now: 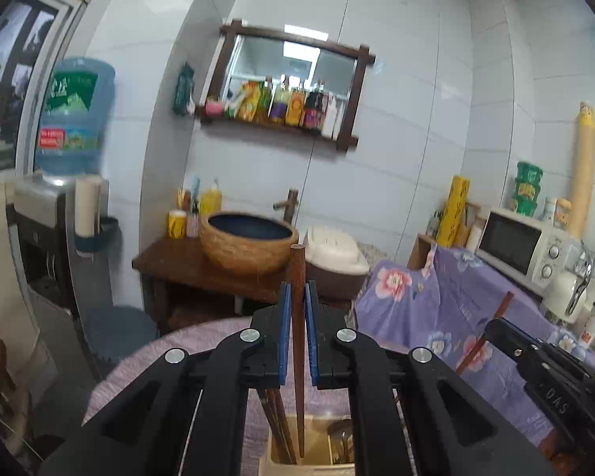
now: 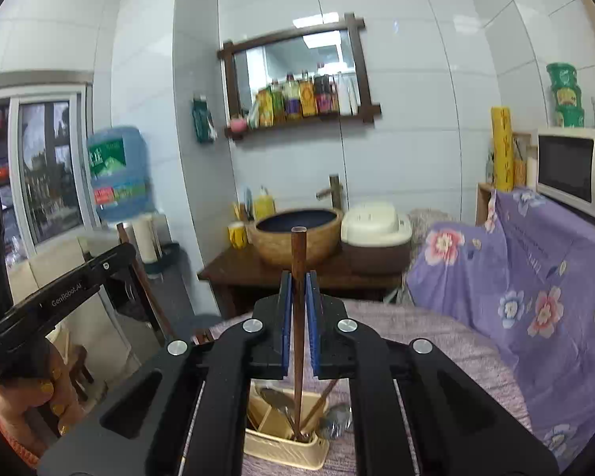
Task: Organize utensils
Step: 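Lower both brown chopsticks into the basket and open both tools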
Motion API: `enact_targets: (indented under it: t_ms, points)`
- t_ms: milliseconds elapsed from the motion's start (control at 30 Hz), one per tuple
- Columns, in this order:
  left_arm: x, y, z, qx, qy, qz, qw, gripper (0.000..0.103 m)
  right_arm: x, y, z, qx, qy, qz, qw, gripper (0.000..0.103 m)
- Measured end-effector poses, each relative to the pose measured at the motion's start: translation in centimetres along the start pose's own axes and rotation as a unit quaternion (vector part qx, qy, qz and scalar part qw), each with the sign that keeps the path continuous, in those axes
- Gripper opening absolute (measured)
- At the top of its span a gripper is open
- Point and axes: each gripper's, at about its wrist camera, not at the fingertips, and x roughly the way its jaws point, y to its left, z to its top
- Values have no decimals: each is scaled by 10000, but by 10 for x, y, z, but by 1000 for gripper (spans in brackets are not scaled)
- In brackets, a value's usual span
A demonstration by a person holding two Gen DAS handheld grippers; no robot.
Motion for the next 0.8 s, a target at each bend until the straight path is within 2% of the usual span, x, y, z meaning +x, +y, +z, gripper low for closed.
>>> enact_targets:
  t_ms: [133, 333, 800]
  points:
    - [19, 4, -39, 28, 389, -17, 9992, 8, 25, -2, -26, 69, 291, 15, 9996, 8]
    - [33, 8, -74, 208, 724, 35, 9972, 8, 42, -5, -53, 95, 470, 21, 9988, 8]
    - [34, 8, -87, 391, 834, -6, 9958, 8, 38, -2, -66, -41, 311, -35, 9995, 10]
